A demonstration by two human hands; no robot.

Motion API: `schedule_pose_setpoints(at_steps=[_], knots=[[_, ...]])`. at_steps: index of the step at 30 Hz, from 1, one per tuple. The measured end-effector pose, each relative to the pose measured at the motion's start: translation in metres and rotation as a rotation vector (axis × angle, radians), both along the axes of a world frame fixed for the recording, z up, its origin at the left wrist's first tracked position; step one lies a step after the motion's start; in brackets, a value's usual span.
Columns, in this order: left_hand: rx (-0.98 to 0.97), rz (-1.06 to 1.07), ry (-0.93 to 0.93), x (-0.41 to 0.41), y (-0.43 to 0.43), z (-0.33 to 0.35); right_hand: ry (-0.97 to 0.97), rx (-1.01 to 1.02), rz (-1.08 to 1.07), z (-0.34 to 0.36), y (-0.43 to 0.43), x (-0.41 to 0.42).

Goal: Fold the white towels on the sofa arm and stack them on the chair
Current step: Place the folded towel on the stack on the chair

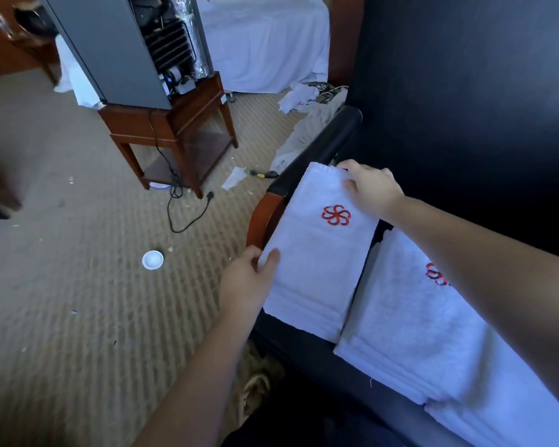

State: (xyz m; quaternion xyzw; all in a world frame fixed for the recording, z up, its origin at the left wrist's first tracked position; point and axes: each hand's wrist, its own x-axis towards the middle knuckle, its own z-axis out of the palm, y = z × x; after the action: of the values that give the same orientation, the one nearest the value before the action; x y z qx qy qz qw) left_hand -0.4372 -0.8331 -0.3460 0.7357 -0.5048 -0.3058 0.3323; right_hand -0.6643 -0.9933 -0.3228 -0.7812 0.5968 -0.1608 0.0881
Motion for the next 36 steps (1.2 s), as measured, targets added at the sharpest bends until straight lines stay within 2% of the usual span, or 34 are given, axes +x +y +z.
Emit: schedule_pose_setpoints(at_steps=[2, 4, 7, 8, 10, 12, 13, 17, 23, 36], knots=[[-0.019, -0.032, -0.265, -0.001, 0.001, 0.002, 0.122, -0.043, -0.036, -0.002, 0.003, 0.001], [-0.200, -0.076, -0.467, -0.001, 0.000, 0.002, 0.186, -0.191, -0.071, -0.002, 0.012, 0.008], [-0.532, -0.367, -0.501, -0.008, -0.013, 0.000, 0.156, -0.279, 0.027, -0.005, 0.030, 0.025], [-0.526, -0.468, -0.503, -0.012, -0.018, -0.002, 0.127, -0.238, 0.066, -0.008, 0.035, 0.031], [-0.299, -0.586, -0.498, -0.019, -0.024, -0.006, 0.081, -0.084, 0.081, -0.018, 0.042, 0.040], [-0.072, -0.630, -0.543, -0.021, -0.030, -0.017, 0.107, 0.057, 0.066, -0.029, 0.040, 0.041], [-0.041, -0.631, -0.562, -0.022, -0.031, -0.023, 0.131, 0.099, 0.061, -0.035, 0.038, 0.041], [-0.044, -0.589, -0.551, -0.025, -0.036, -0.038, 0.124, 0.125, 0.067, -0.050, 0.029, 0.042], [-0.080, -0.566, -0.585, -0.039, -0.036, -0.053, -0.027, 0.116, 0.041, -0.070, 0.027, 0.031], [-0.098, -0.572, -0.571, -0.038, -0.038, -0.056, -0.018, 0.074, 0.025, -0.072, 0.028, 0.033]])
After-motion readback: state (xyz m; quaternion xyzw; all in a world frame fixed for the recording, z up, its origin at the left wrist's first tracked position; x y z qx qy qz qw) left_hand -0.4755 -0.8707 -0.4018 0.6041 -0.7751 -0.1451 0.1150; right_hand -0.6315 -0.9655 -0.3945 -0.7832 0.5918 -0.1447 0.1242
